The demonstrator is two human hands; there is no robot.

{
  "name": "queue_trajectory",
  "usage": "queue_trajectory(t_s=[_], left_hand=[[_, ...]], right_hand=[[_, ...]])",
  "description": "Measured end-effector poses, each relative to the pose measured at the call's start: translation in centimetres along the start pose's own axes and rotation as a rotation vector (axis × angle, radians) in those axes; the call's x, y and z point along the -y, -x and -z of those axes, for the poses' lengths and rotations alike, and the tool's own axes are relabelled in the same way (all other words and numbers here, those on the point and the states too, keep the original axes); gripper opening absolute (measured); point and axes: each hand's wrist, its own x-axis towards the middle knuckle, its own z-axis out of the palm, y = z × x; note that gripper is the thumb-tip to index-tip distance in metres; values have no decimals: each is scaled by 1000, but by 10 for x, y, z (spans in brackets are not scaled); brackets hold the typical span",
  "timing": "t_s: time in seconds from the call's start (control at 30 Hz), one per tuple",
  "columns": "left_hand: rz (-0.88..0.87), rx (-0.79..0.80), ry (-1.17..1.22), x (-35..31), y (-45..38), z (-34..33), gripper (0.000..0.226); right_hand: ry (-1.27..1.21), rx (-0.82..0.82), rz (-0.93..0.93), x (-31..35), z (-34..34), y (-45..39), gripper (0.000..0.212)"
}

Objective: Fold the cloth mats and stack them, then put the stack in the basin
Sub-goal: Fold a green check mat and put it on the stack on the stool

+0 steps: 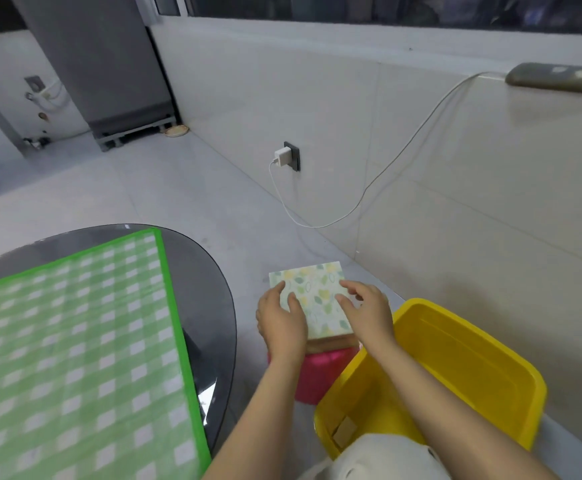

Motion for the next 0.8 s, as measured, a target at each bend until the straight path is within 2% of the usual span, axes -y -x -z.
queue_trajectory(t_s=[0.2,0.4,0.6,0.8], left_hand=[[-236,8,84,-61,30,80,26],[-414,-49,-29,-64,63,174,22],[-449,-115,-176,-21,96,257,21],[-336,-93,-323,41,130,316,22]], right_hand=[[-211,140,190,102,33,37,25],[-239,309,351,180,34,100,23],[-228,443,419,205,-7,174,25],[-121,617,445,195,-52,233,24]])
